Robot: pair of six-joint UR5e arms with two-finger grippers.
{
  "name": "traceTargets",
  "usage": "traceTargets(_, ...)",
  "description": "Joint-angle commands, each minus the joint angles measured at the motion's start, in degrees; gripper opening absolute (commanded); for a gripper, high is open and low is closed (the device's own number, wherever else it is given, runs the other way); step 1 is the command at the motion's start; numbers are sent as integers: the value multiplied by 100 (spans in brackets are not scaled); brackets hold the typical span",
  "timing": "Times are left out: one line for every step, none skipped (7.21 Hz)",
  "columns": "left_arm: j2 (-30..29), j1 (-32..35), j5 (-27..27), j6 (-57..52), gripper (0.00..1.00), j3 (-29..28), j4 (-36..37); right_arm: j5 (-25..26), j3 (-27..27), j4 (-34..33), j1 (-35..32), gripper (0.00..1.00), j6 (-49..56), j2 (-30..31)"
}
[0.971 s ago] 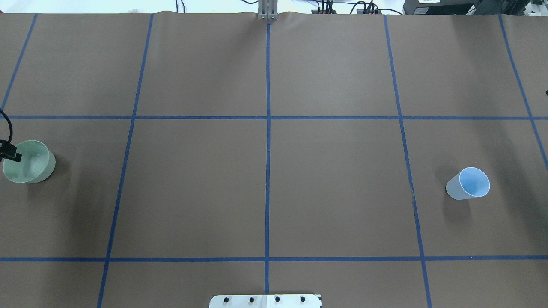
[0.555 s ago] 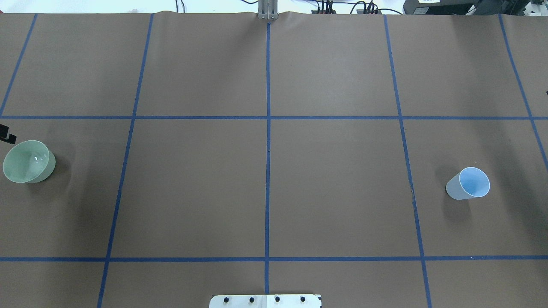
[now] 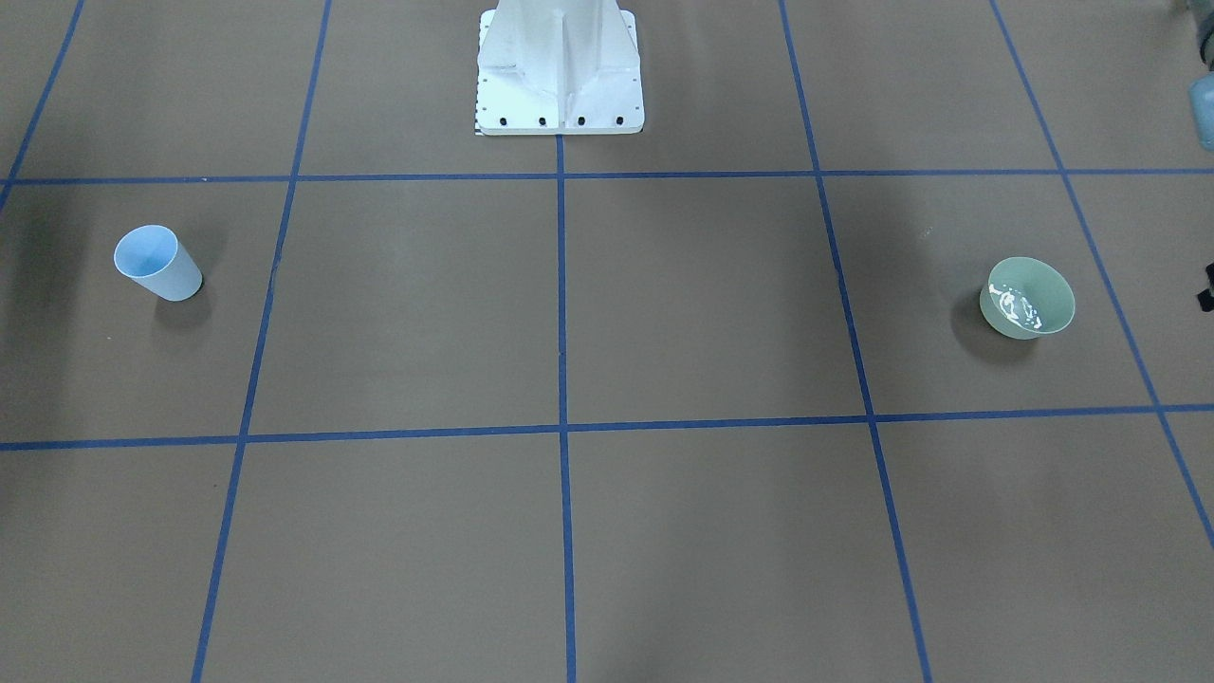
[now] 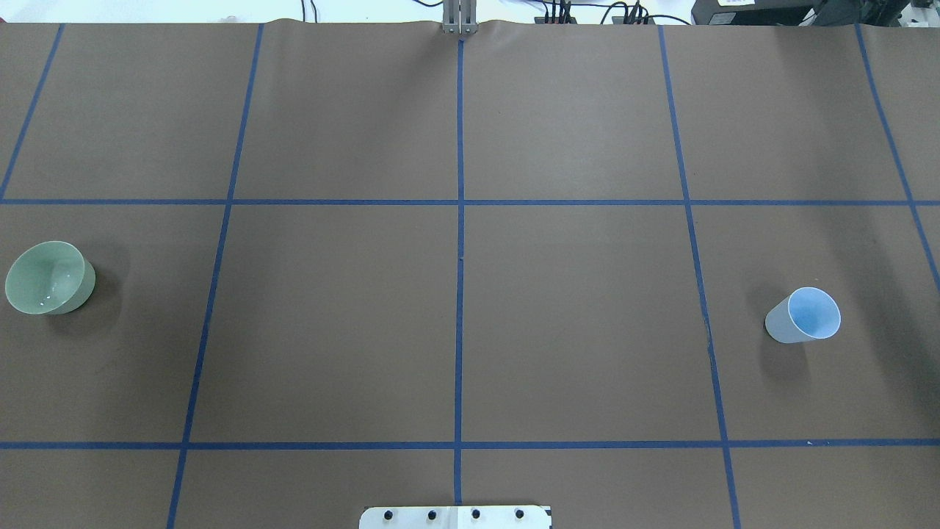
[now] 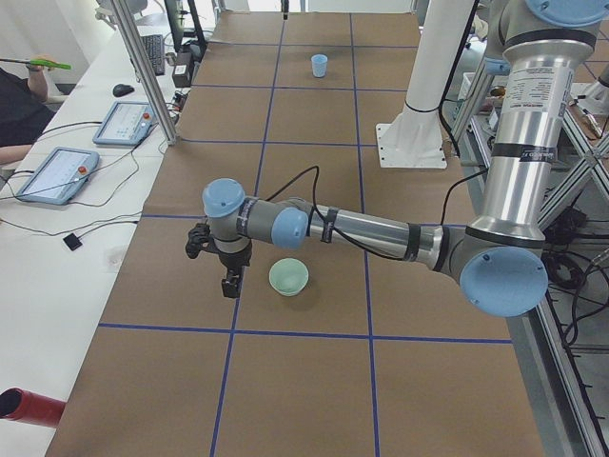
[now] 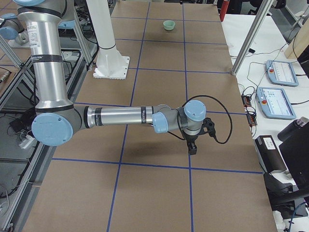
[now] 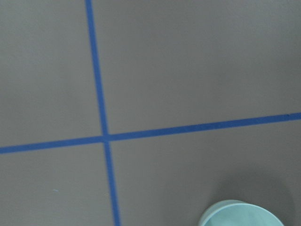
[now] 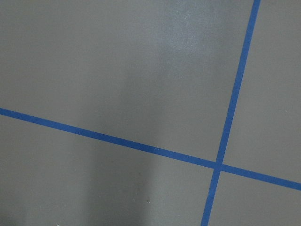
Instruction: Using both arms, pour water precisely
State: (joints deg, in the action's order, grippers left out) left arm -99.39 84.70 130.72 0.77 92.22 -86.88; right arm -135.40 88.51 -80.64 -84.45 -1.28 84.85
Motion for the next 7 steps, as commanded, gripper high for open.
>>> traceTargets(-153, 556, 32, -841, 100, -187, 602, -39, -17, -57, -230, 99, -4, 40)
traceTargets(5, 574, 41, -841, 100, -100, 541, -109, 8, -74, -361, 99, -30, 110)
traceTargets(285, 609, 50, -807, 100, 5, 349, -379, 52, -196, -527, 99, -30, 180)
traceTargets(584, 600, 76, -780, 100, 137, 17, -478, 192, -441, -755, 99, -30, 198)
traceTargets(770, 600, 68, -771, 100, 129, -230, -470, 350, -670, -784, 99, -30, 242)
traceTargets(963, 600, 59, -762, 100, 86, -250, -470, 351, -681, -784, 99, -30, 233)
traceTargets(965, 592, 68, -762, 100, 24, -259, -470, 352, -681, -784, 99, -30, 277)
